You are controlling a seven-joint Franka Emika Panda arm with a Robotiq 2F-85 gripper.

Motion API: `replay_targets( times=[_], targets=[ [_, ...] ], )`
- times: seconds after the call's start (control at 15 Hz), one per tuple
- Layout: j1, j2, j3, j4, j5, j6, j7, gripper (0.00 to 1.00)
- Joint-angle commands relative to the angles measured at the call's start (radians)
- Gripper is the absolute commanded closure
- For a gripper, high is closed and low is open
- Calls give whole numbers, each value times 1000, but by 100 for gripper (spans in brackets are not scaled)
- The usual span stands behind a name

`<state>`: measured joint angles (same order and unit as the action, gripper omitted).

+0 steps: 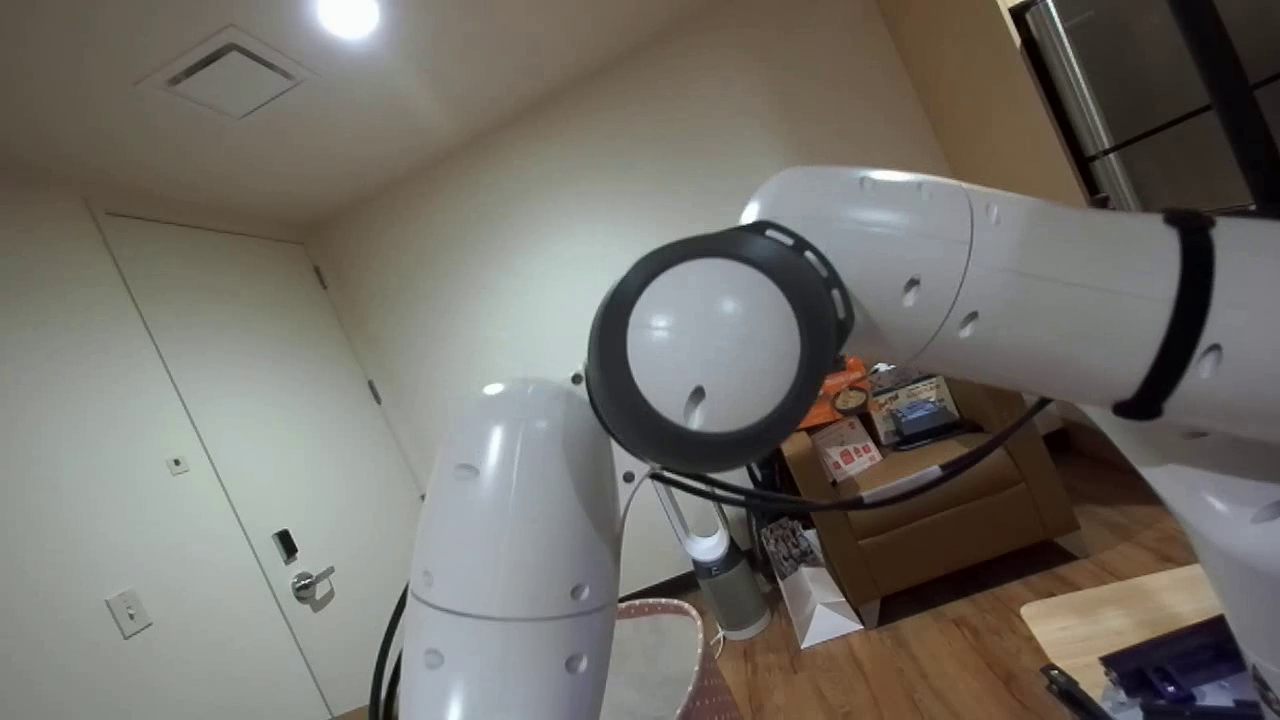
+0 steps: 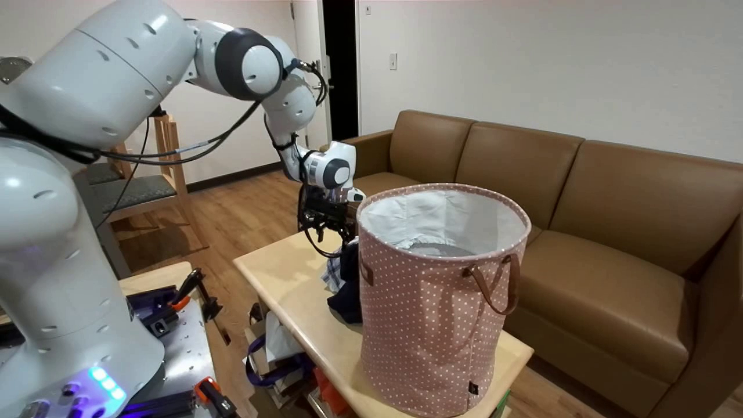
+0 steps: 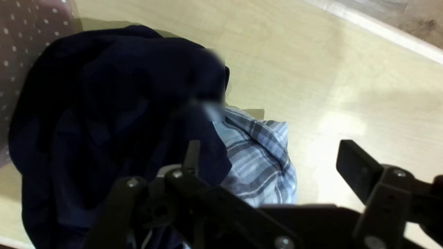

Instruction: Put the clothes in the bag

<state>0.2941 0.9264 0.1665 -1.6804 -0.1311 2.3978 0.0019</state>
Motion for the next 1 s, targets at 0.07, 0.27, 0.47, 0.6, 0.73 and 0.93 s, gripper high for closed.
replay_targets(
  times=[0.07,0.27,0.47,0.6,0.73,0.93],
  targets=[
    [19,20,-17,18,16,32,43,0],
    [71,109,-46,134,3,-40,100,0],
    [174,176,-123,223,-31,-63,236,0],
    [241,177,-177,241,-55,-81,327,0],
    [213,179,-146,221,-38,-62,282,0],
    [229,181,-147,229,-41,-72,292,0]
  ],
)
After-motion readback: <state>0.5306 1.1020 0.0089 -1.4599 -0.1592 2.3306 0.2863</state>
